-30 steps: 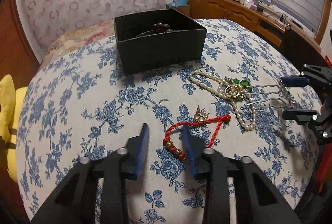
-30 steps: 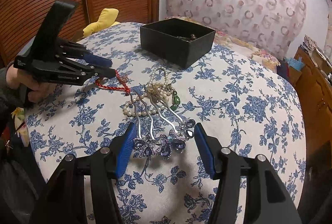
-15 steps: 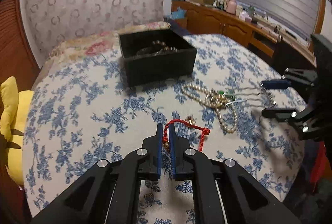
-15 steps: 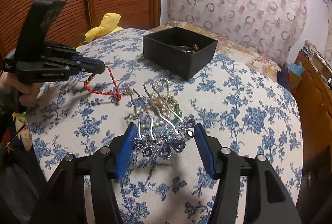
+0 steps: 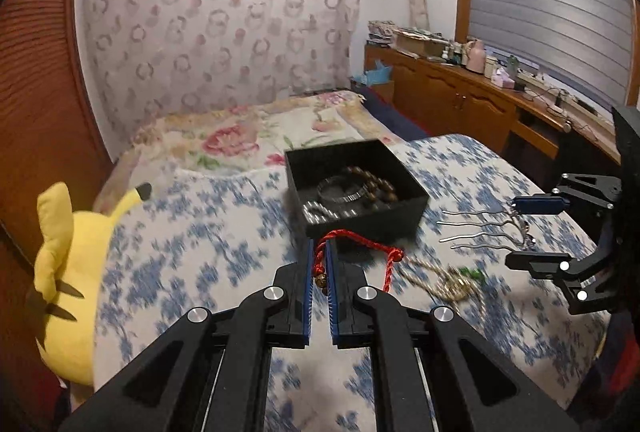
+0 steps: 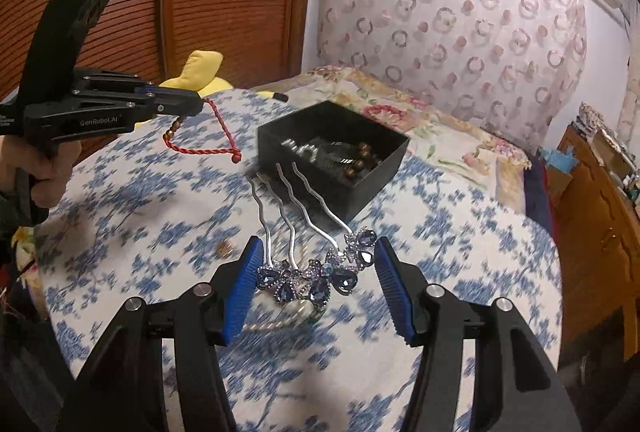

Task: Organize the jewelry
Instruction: 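Carry the red cord bracelet to the black box with the left tool and release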

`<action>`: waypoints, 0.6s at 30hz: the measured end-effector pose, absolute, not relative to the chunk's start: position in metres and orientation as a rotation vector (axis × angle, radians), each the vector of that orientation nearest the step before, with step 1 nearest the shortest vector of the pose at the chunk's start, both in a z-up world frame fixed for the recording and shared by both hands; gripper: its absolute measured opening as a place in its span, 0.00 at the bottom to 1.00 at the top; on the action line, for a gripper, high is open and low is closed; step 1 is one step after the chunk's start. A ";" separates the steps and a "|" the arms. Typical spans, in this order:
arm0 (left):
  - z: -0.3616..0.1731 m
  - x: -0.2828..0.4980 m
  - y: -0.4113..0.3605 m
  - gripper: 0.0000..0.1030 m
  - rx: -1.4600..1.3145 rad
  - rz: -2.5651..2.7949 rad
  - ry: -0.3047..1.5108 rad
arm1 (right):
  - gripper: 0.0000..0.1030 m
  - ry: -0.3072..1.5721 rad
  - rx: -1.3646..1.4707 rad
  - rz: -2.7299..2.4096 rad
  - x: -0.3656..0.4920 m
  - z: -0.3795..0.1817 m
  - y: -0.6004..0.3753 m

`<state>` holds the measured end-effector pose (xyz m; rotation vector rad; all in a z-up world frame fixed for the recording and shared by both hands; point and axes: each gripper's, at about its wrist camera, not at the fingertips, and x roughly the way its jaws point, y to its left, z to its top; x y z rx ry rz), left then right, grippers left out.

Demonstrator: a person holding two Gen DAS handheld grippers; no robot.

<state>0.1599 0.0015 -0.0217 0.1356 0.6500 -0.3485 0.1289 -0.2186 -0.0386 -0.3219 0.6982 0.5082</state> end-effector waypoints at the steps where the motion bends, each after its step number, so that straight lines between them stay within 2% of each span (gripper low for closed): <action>1: -0.020 0.166 0.001 0.05 0.137 -0.344 0.649 | 0.58 0.696 -0.321 0.502 0.133 -0.037 -0.219; 18: -0.016 0.249 -0.027 0.06 0.128 -0.299 0.664 | 0.58 0.672 -0.335 0.432 0.203 -0.012 -0.214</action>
